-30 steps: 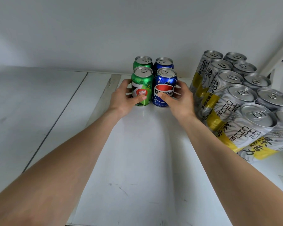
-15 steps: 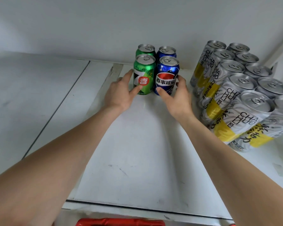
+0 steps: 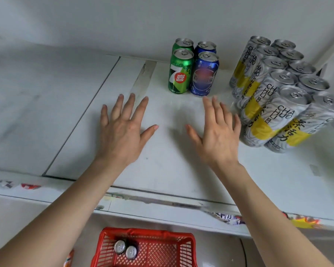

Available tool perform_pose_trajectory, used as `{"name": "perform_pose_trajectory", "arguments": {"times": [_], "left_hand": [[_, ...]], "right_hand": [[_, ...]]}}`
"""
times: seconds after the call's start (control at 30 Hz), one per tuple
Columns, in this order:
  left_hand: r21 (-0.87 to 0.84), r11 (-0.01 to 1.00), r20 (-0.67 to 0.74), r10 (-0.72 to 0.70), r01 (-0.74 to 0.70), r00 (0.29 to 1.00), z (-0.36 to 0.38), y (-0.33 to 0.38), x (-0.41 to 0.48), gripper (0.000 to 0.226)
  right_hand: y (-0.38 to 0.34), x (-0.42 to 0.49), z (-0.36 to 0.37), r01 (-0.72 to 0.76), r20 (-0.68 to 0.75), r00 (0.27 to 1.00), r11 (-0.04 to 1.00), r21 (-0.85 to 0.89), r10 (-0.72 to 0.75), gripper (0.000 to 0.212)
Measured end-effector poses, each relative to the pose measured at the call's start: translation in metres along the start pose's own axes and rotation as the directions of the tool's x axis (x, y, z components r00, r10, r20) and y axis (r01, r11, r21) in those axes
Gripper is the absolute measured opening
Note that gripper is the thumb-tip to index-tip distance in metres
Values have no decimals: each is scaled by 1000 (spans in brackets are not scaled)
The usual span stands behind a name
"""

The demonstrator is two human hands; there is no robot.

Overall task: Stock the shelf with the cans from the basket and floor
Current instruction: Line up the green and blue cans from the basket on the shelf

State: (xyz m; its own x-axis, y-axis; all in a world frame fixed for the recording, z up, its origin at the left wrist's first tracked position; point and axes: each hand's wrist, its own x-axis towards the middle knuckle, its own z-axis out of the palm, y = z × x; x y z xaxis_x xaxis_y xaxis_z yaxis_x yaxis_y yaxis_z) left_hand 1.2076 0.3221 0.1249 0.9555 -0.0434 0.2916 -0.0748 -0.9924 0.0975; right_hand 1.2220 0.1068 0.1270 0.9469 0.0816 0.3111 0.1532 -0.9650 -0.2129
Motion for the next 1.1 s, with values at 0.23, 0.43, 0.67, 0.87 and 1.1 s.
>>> {"name": "perform_pose_trajectory", "arguments": {"times": [0.23,0.43,0.67,0.87,1.1], "left_hand": [[22,999,-20,39,-38,999,-15,-14,-94,70],[16,995,-59,101,-100,993,-10,-20,-178,68],[16,999,39,31,-32,999,6,-29,-285,70],[7,999,194,-53,52,980,49,-47,-379,68],[-31,992,396,-102,124,913,117,-75,-438,67]], "right_hand": [[-37,-95,-10,-10,-97,995,1000,-30,7,75],[-61,-184,-5,-29,-113,993,998,-48,23,75],[-79,-295,13,26,-30,999,1000,8,-26,74],[-91,-379,60,19,222,975,999,43,-28,72],[-112,-434,129,-44,452,892,998,38,22,71]]}}
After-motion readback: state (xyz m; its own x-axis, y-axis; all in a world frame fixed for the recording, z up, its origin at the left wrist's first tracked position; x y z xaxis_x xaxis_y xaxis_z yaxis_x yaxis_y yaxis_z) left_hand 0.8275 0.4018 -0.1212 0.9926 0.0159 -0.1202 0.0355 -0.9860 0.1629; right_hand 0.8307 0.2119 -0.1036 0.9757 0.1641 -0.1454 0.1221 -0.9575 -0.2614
